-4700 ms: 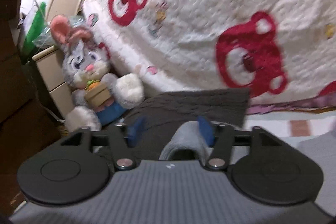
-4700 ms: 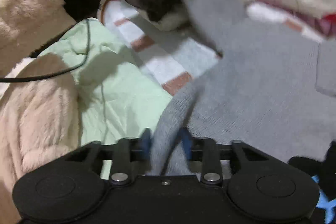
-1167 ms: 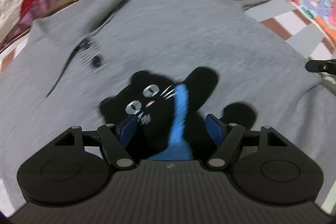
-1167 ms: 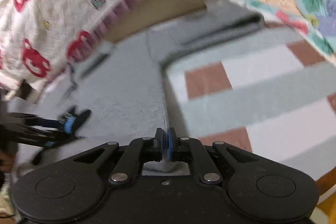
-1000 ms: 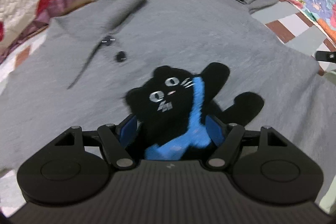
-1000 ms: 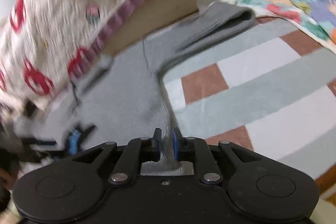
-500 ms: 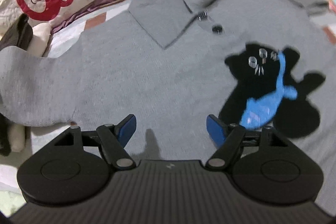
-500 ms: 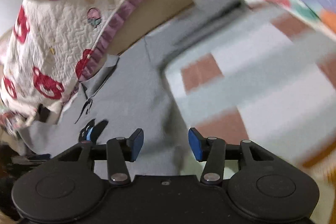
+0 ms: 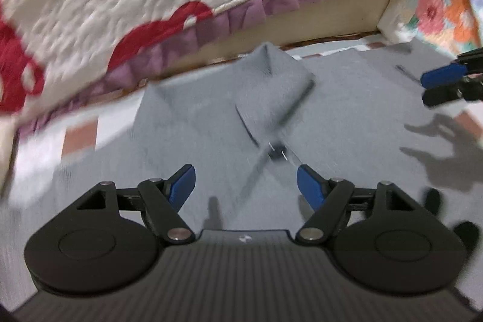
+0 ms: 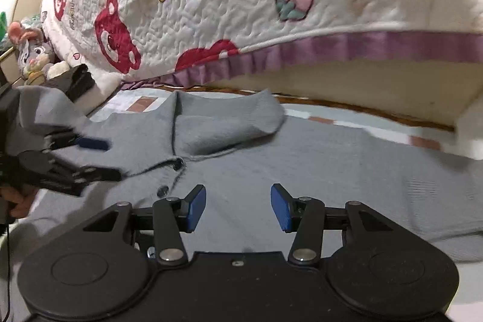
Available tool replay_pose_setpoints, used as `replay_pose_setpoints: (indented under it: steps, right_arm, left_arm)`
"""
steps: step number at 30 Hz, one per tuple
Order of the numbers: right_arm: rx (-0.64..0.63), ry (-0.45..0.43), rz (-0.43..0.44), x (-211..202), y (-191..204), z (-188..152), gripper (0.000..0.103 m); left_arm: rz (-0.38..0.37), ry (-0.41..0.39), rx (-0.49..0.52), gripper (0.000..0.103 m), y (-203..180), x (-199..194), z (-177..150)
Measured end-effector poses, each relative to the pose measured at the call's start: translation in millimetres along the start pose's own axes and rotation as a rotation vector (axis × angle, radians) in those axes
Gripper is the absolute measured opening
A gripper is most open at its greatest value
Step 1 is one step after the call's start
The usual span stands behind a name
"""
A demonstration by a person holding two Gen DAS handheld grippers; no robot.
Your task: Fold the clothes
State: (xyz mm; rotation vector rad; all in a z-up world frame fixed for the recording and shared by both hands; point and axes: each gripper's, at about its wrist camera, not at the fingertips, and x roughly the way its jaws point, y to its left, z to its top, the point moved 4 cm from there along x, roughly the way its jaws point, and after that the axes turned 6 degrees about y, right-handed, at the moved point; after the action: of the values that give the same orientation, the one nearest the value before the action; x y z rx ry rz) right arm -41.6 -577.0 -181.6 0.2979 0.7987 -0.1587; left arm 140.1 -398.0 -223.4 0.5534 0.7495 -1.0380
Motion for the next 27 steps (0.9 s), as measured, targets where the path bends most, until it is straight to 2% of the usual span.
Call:
replay_pose_setpoints:
  steps: [1,3,8,13,14,15,16,17,18,19,22,27]
  right_arm:
    - [-0.013,0.004,-0.002,10.2,2.3,1.9,0.037]
    - [-0.062,0.016,-0.02,27.4,6.5,0.1,0.027]
    - [-0.088,0.064,-0.043,52.3,6.6,-6.5,0.027]
    - [-0.089,0.117,-0.047,61.6,-3.6,-21.9,0.027]
    - [-0.085,0.13,-0.051,62.5,-7.4,-26.7,0.027]
    - [-0.08,0.138,-0.057,63.0,-10.9,-31.8,0.027]
    - [-0.074,0.131,-0.053,61.8,-14.5,-36.1,0.028]
    - [-0.062,0.114,-0.042,59.6,-17.6,-38.8,0.028]
    - [-0.049,0.105,-0.033,58.4,-20.2,-40.6,0.028]
    - [-0.037,0.099,-0.028,57.6,-22.3,-41.6,0.028]
    - [-0.034,0.102,-0.034,57.6,-23.0,-41.0,0.028]
    - [-0.045,0.106,-0.052,57.8,-18.9,-40.8,0.029]
  left_arm:
    - [-0.003,0.016,0.014,0.074,0.6,13.4,6.4]
    - [-0.015,0.043,0.034,0.074,1.8,38.2,18.4]
    - [-0.096,0.043,-0.01,0.074,3.4,79.1,39.7]
    - [-0.128,0.035,-0.083,0.08,7.2,100.9,50.7]
    - [-0.148,0.027,-0.096,0.078,7.4,101.4,52.0]
    - [-0.181,0.017,-0.102,0.071,6.6,99.8,52.4]
    - [-0.221,0.004,-0.104,0.054,4.7,96.8,52.7]
    - [-0.246,-0.01,-0.095,0.046,1.5,92.4,52.1]
    - [-0.256,-0.024,-0.075,0.033,-2.5,87.6,50.7]
    - [-0.266,-0.037,-0.056,0.029,-6.5,82.8,49.2]
    - [-0.295,-0.062,0.034,0.024,-23.2,65.6,39.8]
    - [-0.3,-0.011,0.124,0.023,-42.5,50.9,16.3]
